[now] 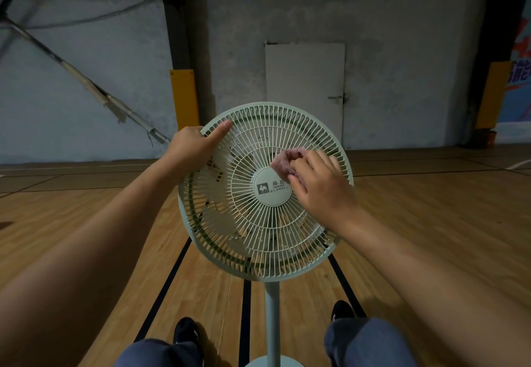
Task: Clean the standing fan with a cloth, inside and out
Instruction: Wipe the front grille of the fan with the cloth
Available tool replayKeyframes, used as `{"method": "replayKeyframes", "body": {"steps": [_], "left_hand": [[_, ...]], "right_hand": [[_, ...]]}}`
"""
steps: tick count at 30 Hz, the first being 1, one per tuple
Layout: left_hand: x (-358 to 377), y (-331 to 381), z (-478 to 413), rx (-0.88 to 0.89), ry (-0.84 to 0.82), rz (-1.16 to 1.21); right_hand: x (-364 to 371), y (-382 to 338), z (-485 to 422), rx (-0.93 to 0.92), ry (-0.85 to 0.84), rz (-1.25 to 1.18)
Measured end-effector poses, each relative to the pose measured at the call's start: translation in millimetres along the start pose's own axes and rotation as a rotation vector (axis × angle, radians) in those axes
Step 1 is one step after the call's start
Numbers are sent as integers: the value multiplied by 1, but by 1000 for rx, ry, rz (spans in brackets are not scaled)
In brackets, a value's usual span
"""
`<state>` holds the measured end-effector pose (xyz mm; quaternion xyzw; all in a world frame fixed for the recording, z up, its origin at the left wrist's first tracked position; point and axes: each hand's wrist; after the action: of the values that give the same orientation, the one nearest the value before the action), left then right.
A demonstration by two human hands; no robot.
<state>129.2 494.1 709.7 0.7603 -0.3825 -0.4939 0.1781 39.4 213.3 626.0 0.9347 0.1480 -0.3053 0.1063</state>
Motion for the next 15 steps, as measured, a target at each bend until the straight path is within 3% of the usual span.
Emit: {"method": "replayKeyframes", "body": {"steps": [9,15], "left_hand": [[-1,0,1,5,0,-17],[3,6,1,15,28,-47]], "right_hand": [[-13,63,-13,275,88,80],[-5,56,-10,356,108,76]]}}
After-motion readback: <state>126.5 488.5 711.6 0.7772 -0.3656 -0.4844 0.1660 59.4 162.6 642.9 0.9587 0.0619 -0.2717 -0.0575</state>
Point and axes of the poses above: each hand's wrist, its own z-axis away from the middle knuckle, its own x-axis out of the palm, y = z × x, and after that the axes turned 7 degrees about -y, right-handed
